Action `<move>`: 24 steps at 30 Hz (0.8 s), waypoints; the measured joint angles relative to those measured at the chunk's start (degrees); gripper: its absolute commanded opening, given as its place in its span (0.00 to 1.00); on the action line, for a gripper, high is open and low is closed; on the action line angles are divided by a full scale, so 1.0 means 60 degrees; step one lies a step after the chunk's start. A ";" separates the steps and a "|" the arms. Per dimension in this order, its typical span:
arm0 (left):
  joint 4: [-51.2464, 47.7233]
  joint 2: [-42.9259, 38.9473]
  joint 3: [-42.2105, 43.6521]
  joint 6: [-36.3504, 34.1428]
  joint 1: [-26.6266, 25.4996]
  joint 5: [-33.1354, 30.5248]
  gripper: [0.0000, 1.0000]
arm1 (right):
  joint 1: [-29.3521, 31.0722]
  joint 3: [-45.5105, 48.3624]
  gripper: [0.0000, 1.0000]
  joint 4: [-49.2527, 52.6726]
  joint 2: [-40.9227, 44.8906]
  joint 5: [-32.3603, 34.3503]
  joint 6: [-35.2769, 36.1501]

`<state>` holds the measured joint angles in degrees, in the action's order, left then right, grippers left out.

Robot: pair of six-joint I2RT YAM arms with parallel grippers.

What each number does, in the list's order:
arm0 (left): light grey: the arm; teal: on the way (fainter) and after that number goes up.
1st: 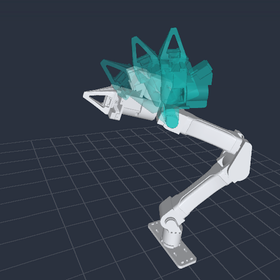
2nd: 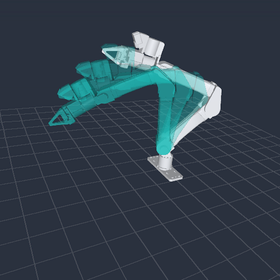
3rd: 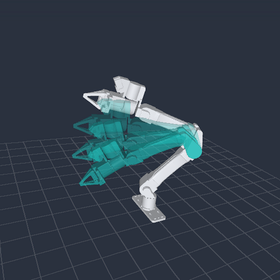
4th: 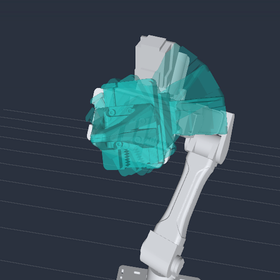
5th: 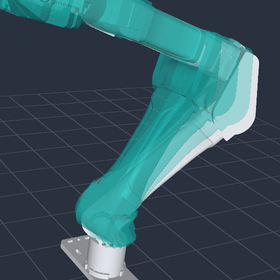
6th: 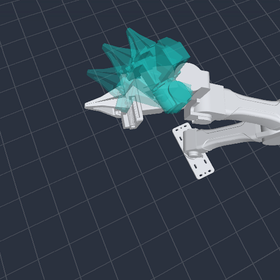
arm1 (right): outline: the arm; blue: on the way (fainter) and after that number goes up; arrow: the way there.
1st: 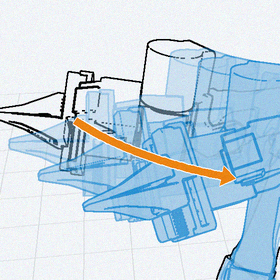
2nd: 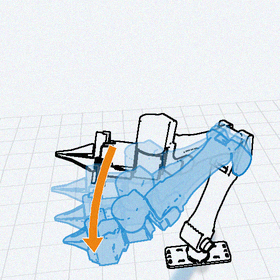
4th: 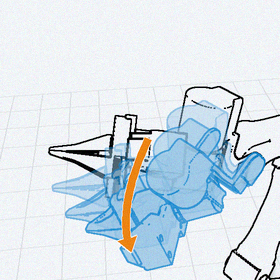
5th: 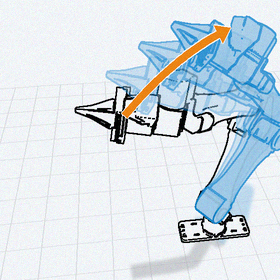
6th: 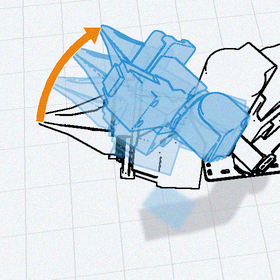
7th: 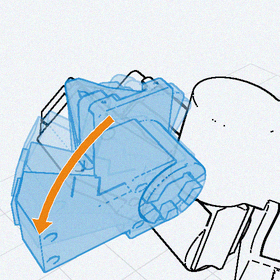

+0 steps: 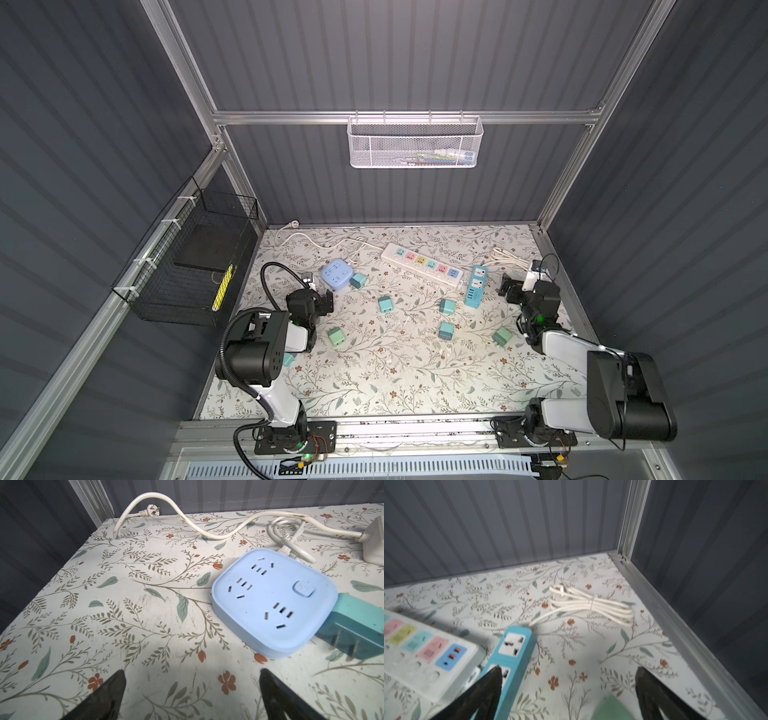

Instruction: Insert the plug

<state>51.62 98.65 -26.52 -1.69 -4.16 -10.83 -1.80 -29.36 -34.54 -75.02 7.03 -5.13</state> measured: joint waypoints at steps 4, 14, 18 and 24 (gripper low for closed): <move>-0.0295 -0.0200 -0.0004 -0.0004 -0.0004 0.0040 1.00 | 0.0066 -0.2641 0.99 0.2885 0.0627 0.0335 -0.1166; -0.5912 -0.5421 -0.3085 0.3351 -0.0051 -0.0936 1.00 | -0.0488 -0.4943 0.69 0.6779 -0.0339 -0.1541 -0.3614; -0.7253 -0.6626 -0.4233 0.5140 -0.0025 -0.0641 1.00 | 0.0062 -0.5610 0.74 0.7861 -0.1191 -0.1734 -0.3446; -0.7380 -0.7082 -0.3537 0.6852 -0.0015 0.2036 1.00 | 0.0441 -0.6969 0.78 0.9777 -0.3464 -0.1807 -0.3082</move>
<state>7.33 56.16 -47.75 39.42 -4.25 1.39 0.84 -71.18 24.12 -95.81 -3.81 -23.62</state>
